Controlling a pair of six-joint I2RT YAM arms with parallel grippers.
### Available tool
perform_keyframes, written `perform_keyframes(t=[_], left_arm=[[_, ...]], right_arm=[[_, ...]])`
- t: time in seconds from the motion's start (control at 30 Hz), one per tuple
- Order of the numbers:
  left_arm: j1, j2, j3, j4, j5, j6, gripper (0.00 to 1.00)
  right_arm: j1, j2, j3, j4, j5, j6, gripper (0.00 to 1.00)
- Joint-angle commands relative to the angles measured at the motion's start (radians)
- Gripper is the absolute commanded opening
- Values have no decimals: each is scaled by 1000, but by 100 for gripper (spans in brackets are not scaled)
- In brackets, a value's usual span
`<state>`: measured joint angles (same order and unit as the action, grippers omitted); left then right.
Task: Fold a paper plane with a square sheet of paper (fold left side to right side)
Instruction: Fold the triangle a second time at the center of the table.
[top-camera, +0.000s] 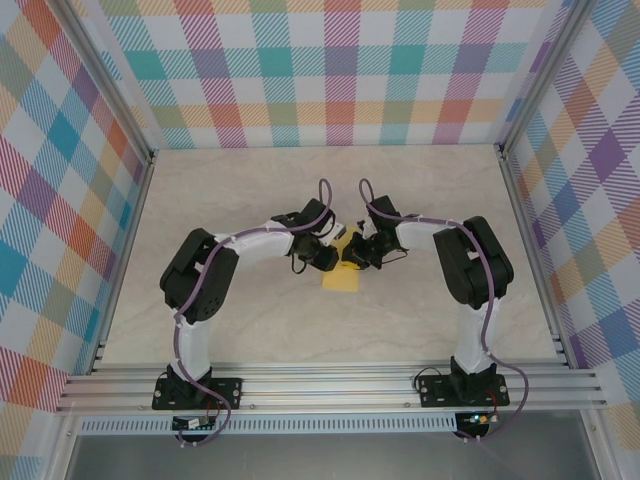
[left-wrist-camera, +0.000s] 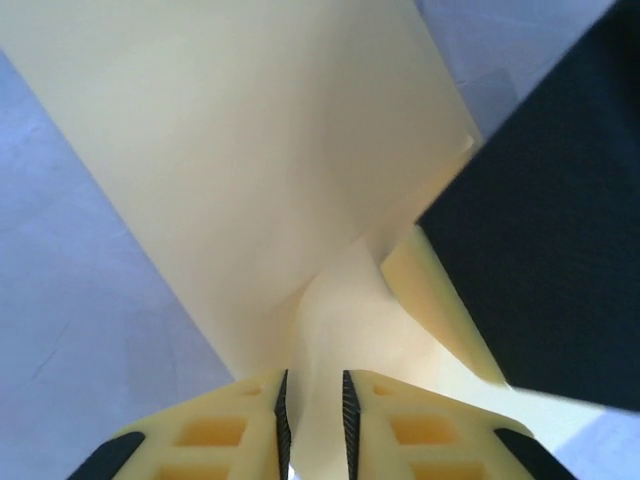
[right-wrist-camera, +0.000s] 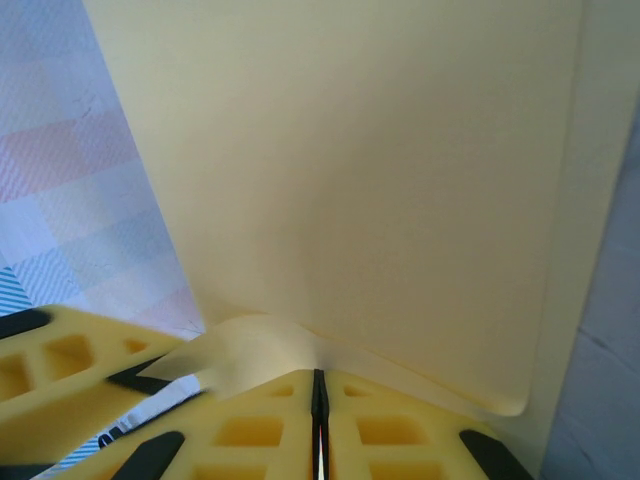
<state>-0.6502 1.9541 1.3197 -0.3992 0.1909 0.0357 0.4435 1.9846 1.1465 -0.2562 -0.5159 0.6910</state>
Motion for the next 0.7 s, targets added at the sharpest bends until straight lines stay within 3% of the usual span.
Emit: perform_keyframes(t=[0.0, 0.13, 0.27, 0.5, 0.67], left_arm=[[20, -118, 3, -39, -4, 10, 25], [20, -188, -39, -43, 33, -1, 28], [20, -218, -108, 1, 158, -43, 29], [9, -172, -173, 94, 327, -125, 28], [0, -129, -173, 106, 360, -135, 28]], right_arm=[[5, 29, -24, -63, 54, -25, 9], [5, 29, -24, -61, 54, -25, 9], [6, 29, -21, -61, 54, -25, 9], [4, 29, -19, -61, 50, -25, 9], [4, 29, -19, -65, 52, -27, 9]])
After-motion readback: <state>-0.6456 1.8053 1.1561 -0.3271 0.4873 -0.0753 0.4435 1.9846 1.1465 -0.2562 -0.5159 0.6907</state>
